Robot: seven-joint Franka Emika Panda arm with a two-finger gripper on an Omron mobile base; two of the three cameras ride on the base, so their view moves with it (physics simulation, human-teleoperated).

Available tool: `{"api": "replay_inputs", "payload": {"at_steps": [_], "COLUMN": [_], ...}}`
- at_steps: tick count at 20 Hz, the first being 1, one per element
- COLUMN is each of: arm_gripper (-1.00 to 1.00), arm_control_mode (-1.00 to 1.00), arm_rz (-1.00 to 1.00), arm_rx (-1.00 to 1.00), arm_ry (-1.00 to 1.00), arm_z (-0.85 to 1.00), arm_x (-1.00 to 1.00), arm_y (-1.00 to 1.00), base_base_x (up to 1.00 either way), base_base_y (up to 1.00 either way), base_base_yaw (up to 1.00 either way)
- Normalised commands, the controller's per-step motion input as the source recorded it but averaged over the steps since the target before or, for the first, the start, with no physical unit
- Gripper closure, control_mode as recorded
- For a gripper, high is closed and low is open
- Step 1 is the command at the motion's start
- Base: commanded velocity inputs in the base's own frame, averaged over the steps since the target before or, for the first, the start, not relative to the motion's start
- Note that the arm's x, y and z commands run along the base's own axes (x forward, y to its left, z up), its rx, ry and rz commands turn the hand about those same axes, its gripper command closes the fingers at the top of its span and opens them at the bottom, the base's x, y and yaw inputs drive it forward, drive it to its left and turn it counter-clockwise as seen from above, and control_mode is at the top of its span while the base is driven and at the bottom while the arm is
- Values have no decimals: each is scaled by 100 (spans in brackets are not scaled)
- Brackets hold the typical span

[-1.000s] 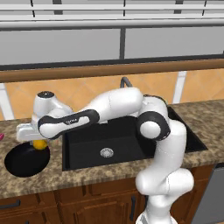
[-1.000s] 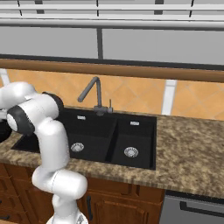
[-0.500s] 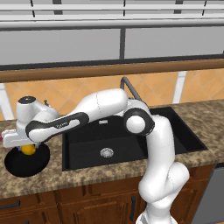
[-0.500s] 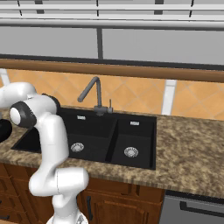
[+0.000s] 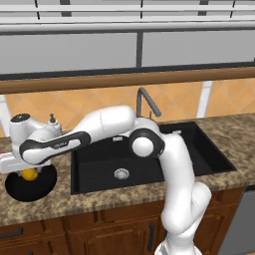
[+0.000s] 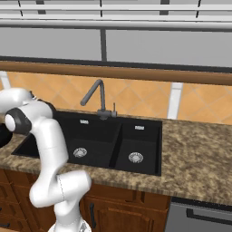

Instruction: Pick the lemon from the sink and place it in the bowl. Then pick the bowl and place it in the microwave. Then close the microwave door and press the start button.

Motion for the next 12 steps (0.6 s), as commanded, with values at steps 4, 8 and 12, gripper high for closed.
{"api": "replay_inputs", "payload": {"at_steps": [4, 8, 12], "arm_gripper": [100, 100, 100], "arm_control_mode": [-100, -100, -100], "arm_rz": [0, 0, 0], "arm_rx": [0, 0, 0], "arm_ry": [0, 0, 0], "arm_z": [-29, -36, -37], "arm_x": [19, 25, 21], "arm_y": [0, 7, 1], "base_base_x": [0, 0, 0], "base_base_y": [0, 0, 0], "base_base_yaw": [0, 0, 0]}}
